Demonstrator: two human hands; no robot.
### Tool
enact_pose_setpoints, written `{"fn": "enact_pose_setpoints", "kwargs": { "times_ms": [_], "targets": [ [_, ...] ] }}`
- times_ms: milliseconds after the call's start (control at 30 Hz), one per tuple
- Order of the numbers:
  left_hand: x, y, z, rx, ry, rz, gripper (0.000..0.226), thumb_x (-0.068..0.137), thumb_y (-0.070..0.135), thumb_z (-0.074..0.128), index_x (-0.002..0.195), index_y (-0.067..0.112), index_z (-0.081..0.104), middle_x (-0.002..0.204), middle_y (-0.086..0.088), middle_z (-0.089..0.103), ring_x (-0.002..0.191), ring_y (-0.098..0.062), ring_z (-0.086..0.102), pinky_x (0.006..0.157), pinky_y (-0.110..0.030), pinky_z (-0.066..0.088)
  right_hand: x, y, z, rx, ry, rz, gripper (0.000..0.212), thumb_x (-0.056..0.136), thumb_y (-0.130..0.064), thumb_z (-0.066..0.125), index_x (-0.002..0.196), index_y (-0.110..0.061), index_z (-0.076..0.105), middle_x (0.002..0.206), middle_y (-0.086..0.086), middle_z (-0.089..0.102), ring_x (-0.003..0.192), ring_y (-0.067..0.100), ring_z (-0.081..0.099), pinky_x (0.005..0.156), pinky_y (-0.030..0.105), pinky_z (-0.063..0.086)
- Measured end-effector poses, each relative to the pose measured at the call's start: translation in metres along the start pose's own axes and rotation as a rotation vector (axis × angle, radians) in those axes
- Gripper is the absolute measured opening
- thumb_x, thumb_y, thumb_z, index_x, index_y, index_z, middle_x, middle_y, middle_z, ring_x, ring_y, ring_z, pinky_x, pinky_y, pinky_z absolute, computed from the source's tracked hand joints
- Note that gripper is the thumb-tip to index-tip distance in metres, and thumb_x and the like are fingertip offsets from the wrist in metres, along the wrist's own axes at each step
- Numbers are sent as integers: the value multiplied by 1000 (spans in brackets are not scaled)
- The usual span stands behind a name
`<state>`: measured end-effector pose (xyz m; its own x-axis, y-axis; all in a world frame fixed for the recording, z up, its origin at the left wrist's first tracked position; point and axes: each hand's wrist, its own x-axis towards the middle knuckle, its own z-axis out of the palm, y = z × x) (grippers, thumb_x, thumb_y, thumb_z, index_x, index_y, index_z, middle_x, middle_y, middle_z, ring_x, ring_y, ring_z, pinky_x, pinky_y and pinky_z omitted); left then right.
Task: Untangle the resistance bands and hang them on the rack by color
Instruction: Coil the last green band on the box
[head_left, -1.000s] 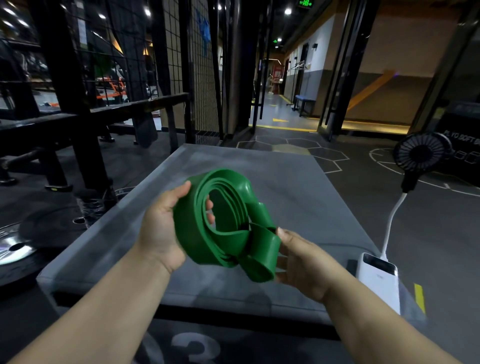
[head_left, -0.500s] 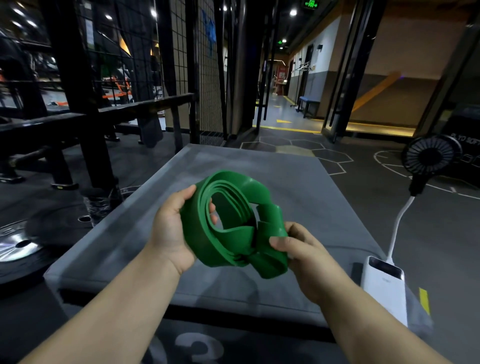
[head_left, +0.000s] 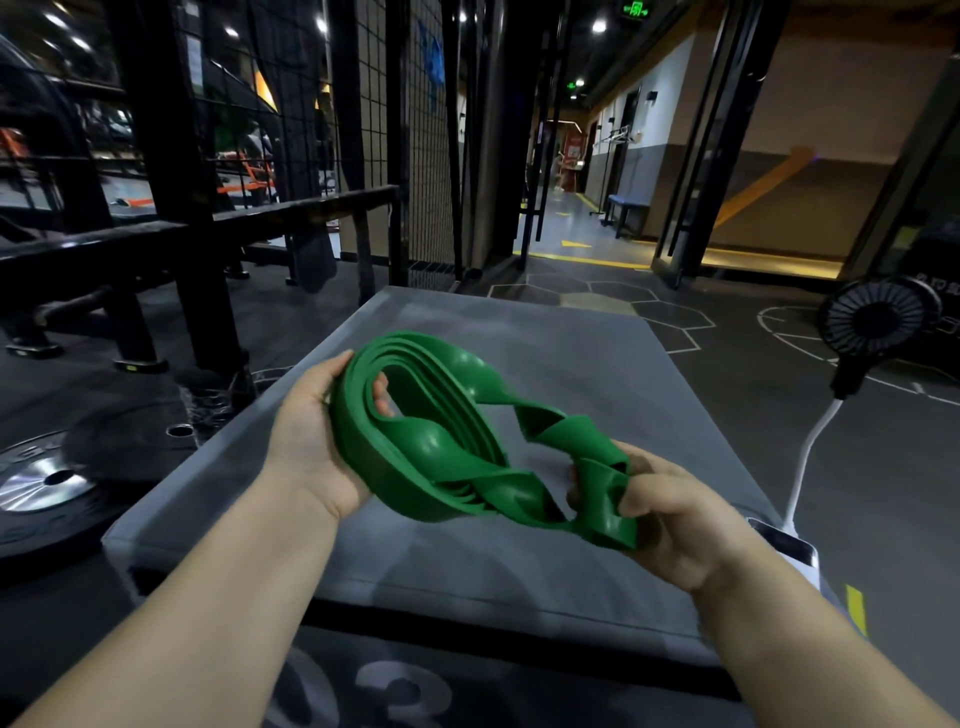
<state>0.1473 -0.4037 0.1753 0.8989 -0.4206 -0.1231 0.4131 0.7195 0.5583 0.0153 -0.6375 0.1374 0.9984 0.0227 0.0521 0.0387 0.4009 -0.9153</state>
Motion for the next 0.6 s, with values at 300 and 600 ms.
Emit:
{"fn": "enact_pose_setpoints", "kwargs": {
  "times_ms": [300, 600],
  "targets": [
    [6, 0, -5, -35, 48, -32, 20, 91, 27, 59, 80, 10, 63, 67, 0, 64, 51, -6, 60, 47, -17, 52, 2, 3, -1, -383, -2, -48, 55, 54, -10, 73, 104, -2, 52, 82, 6, 60, 73, 15, 58, 60, 25, 47],
    [3, -17, 1, -51, 65, -32, 23, 93, 27, 58, 77, 11, 63, 63, -2, 61, 47, -10, 59, 47, -19, 51, 9, 22, 0, -1001, 475, -222, 41, 61, -12, 69, 91, -29, 47, 79, -2, 60, 68, 17, 51, 62, 33, 46]
  ]
}}
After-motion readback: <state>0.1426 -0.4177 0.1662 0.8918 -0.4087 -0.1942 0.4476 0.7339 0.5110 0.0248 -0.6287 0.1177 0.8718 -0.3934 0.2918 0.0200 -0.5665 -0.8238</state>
